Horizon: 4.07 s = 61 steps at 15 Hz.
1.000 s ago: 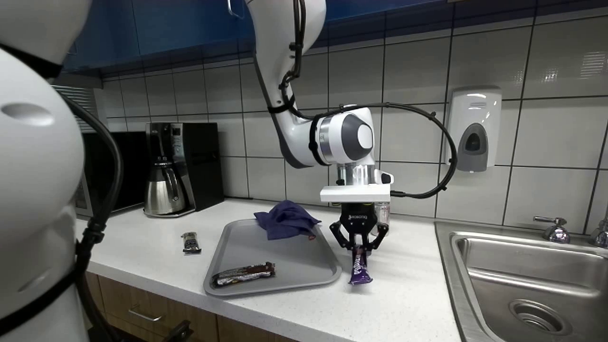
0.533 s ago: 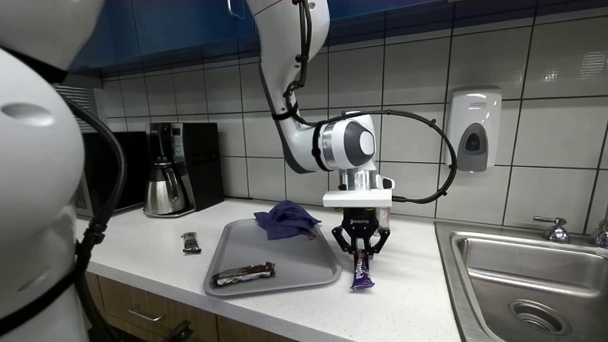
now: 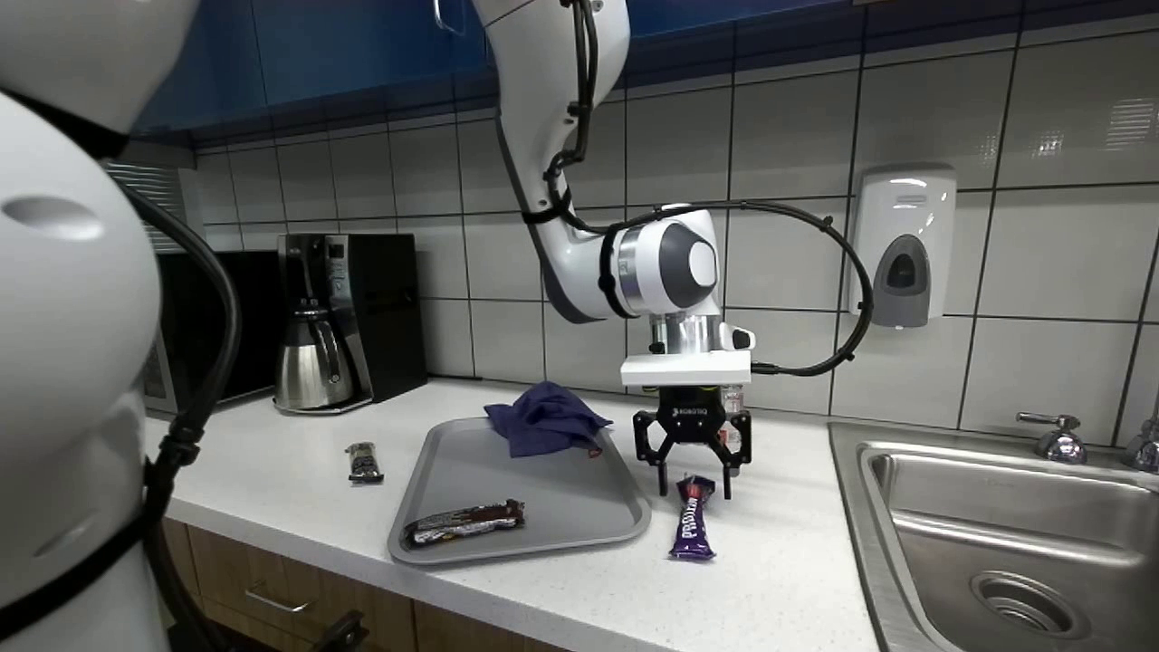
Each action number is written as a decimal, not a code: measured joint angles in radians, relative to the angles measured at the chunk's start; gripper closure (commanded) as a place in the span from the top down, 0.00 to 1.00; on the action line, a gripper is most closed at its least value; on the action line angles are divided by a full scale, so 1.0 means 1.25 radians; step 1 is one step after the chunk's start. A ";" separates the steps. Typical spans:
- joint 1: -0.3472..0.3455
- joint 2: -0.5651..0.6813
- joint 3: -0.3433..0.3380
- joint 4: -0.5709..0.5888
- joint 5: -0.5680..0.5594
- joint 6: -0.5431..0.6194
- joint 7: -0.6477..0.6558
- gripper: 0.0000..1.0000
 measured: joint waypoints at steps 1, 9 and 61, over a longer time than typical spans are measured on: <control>0.000 -0.002 0.000 0.000 0.000 0.000 0.000 1.00; 0.007 -0.045 0.012 -0.005 0.000 -0.026 0.006 1.00; 0.219 -0.240 0.152 -0.278 0.077 -0.026 0.673 1.00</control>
